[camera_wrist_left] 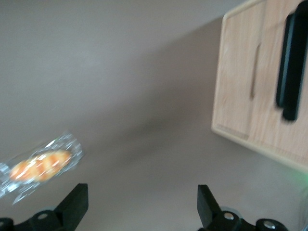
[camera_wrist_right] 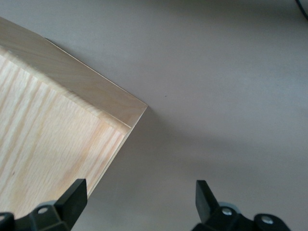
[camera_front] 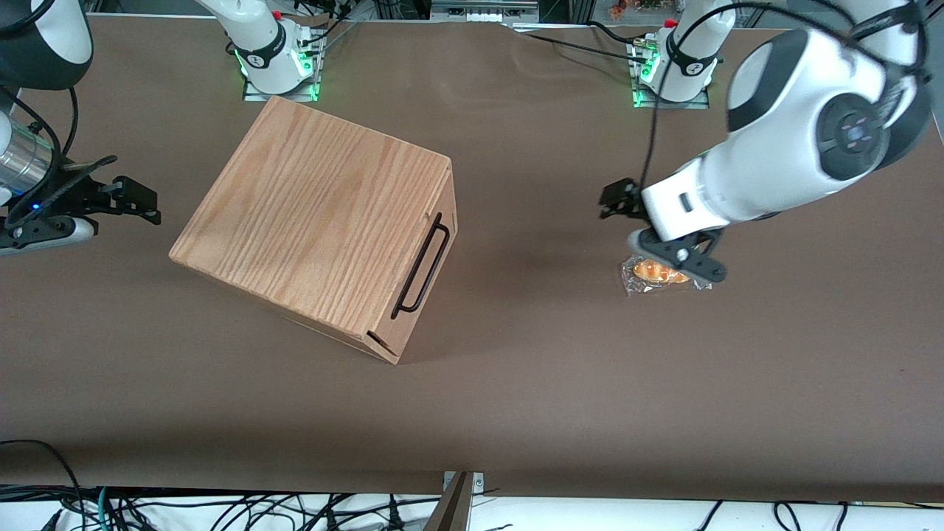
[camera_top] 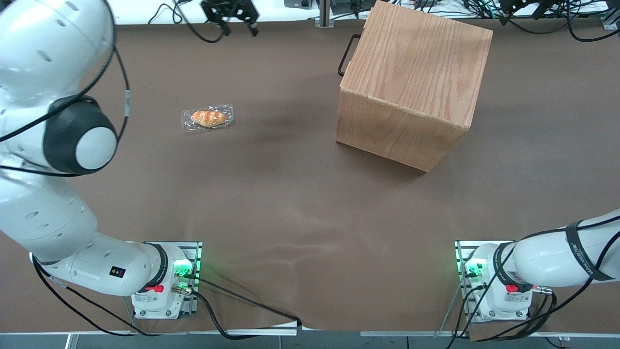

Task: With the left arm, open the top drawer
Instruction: 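Move the left gripper down toward the drawer's black bar handle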

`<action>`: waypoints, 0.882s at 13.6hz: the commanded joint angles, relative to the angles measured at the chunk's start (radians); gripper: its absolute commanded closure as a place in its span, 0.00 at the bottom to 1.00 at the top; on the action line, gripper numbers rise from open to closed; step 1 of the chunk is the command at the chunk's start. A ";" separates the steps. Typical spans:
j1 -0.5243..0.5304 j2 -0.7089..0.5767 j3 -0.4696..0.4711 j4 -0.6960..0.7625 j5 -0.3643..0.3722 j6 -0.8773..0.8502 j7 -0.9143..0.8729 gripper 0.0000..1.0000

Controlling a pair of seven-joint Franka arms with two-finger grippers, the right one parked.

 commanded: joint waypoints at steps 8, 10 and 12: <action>-0.213 0.192 0.010 0.057 -0.105 0.465 -0.126 0.00; -0.245 0.235 0.009 0.057 -0.104 0.548 -0.124 0.00; -0.286 0.264 0.010 0.051 -0.101 0.631 -0.129 0.00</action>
